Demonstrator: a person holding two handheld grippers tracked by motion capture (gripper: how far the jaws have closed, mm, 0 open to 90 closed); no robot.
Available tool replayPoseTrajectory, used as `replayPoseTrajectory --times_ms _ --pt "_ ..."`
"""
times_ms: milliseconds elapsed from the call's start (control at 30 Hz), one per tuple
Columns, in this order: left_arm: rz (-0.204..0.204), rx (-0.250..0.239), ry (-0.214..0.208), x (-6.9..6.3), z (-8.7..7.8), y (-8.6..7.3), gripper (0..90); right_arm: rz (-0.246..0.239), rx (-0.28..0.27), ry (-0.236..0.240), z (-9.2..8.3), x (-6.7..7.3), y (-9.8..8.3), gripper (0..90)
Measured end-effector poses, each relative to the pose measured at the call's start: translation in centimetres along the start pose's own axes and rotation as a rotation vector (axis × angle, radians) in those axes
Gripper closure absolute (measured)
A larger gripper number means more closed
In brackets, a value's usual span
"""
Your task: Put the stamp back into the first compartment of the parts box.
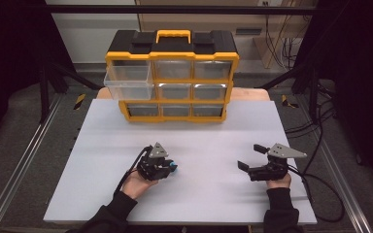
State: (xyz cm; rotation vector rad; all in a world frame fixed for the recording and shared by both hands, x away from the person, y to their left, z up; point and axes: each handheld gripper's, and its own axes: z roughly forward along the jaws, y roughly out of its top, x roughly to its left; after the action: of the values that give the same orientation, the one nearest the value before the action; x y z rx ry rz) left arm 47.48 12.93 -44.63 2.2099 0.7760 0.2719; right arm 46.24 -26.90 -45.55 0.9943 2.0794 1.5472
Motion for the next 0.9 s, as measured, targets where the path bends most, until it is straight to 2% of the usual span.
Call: replayPoseTrajectory --times_ms 400,900 --pt "-0.018 -0.021 0.0 0.5 -1.0 0.2 72.3 0.001 0.0 0.0 -0.1 0.0 0.0 2.5" --pt "-0.033 -0.056 0.021 1.5 -2.9 0.4 72.3 0.002 -0.002 0.0 0.0 -0.1 0.0 2.5"
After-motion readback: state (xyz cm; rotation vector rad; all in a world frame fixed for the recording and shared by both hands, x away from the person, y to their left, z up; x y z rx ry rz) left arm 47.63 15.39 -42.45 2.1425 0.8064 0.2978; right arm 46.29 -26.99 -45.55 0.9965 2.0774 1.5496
